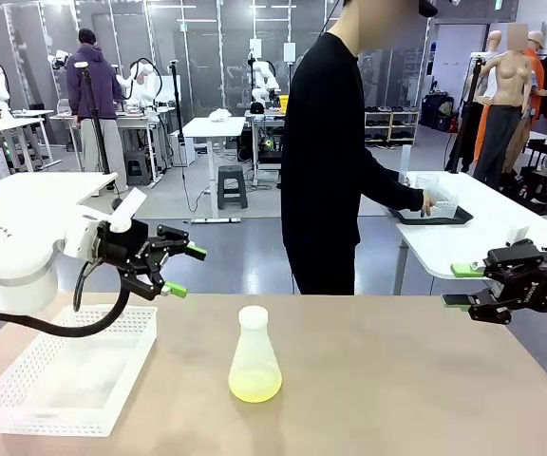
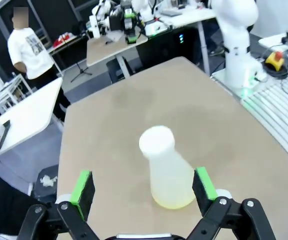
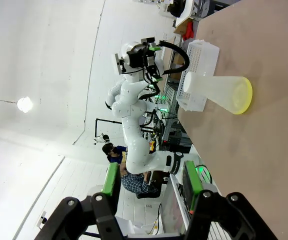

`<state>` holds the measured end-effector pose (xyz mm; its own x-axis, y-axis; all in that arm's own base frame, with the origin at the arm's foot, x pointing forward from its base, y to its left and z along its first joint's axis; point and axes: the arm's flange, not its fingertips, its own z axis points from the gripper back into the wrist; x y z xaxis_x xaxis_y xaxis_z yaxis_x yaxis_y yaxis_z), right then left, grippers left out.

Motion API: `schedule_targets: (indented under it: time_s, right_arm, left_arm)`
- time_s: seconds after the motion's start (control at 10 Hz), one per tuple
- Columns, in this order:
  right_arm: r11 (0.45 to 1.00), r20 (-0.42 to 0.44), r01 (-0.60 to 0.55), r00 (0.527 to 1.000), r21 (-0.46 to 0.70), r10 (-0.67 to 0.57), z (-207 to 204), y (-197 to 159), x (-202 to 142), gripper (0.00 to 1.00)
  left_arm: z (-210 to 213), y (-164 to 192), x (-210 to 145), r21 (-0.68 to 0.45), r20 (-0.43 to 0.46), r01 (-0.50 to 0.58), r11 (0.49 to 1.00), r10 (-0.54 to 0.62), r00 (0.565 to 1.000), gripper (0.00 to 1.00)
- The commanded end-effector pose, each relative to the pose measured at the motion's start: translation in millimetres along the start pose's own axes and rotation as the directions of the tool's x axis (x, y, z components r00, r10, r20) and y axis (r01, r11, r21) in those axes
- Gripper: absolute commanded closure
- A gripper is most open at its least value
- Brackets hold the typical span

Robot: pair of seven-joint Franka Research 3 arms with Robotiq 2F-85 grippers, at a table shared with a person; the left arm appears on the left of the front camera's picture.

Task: Prepare the solutions needed for the experiment.
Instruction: When the human places the Big flask in the center of the table, pick up the Big flask and place it in the left Organizing basket.

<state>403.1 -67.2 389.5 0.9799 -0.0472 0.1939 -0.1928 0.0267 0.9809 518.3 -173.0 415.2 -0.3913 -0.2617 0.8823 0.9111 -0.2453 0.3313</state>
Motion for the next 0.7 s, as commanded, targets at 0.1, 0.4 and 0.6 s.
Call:
schedule_targets:
  time_s: [0.1, 0.4, 0.6]
  right_arm:
    - [1.0, -0.001, -0.005, 1.0, 0.005, 0.005, 0, 1, 1, 0.36]
    - [1.0, -0.001, -0.005, 1.0, 0.005, 0.005, 0, 1, 1, 0.36]
    - [1.0, -0.001, -0.005, 1.0, 0.005, 0.005, 0, 1, 1, 0.36]
  left_arm:
    - [-10, 29, 22, -0.004, 0.048, 0.01, 1.0, -0.01, 0.999, 0.0]
    - [-26, 54, 24, -0.057, 0.146, 0.05, 0.997, -0.041, 0.988, 0.0]
    - [-48, 61, 24, -0.168, 0.254, 0.016, 0.986, 0.027, 0.967, 0.0]
